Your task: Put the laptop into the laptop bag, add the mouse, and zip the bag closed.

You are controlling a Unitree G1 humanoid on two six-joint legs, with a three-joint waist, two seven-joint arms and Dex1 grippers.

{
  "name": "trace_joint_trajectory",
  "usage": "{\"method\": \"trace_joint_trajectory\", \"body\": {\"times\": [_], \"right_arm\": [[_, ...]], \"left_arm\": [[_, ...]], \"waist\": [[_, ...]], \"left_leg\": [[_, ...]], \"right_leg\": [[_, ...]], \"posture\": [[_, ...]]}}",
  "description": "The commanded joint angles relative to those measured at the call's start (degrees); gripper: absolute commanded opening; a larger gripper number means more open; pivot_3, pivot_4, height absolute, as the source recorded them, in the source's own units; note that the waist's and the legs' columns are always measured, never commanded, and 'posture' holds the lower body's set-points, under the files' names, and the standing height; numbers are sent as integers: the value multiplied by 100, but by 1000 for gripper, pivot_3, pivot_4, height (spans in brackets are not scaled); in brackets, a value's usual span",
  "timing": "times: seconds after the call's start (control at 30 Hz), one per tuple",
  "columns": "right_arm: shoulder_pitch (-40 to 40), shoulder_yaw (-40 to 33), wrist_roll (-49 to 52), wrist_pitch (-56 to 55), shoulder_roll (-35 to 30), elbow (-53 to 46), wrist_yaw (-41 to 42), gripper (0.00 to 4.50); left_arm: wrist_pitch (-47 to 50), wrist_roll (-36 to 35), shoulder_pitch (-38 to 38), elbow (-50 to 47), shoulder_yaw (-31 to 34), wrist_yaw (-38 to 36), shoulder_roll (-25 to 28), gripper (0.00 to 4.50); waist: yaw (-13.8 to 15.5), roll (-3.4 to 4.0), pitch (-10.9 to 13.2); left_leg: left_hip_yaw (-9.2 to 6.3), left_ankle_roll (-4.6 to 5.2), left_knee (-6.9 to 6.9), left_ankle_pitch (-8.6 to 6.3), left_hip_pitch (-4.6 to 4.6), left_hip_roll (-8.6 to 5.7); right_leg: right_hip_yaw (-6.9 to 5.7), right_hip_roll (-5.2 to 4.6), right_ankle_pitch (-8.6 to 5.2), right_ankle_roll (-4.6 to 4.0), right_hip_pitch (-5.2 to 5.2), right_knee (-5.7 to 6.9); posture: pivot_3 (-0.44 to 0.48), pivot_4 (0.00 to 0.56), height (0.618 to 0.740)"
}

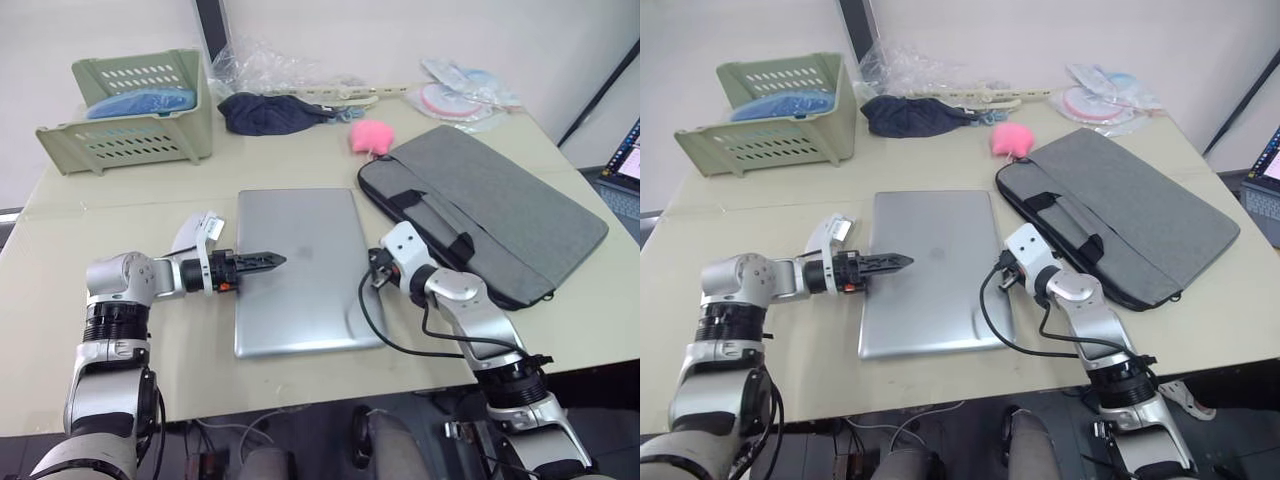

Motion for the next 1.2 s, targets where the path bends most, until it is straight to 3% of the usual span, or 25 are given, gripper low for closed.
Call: {"method": "trace_joint_trajectory", "body": {"times": [0.03, 1.2], "right_arm": [[55, 240, 132, -54, 80, -371, 272, 151], [348, 152, 188, 257, -14, -884, 259, 151]], "left_arm": [[41, -261, -52, -61, 76, 58, -172, 4500], [156, -539, 384, -1023, 147, 264, -147, 4500]], "waist": [[8, 0, 0], [24, -7, 7]], "left_leg": [[0, 0, 0, 0, 0, 0], [-1, 0, -2, 0, -5, 1]], "right_leg": [[0, 0, 0, 0, 0, 0], [-4, 2, 0, 0, -1, -8]], "posture": [[0, 150, 740], [0, 150, 740]]}}
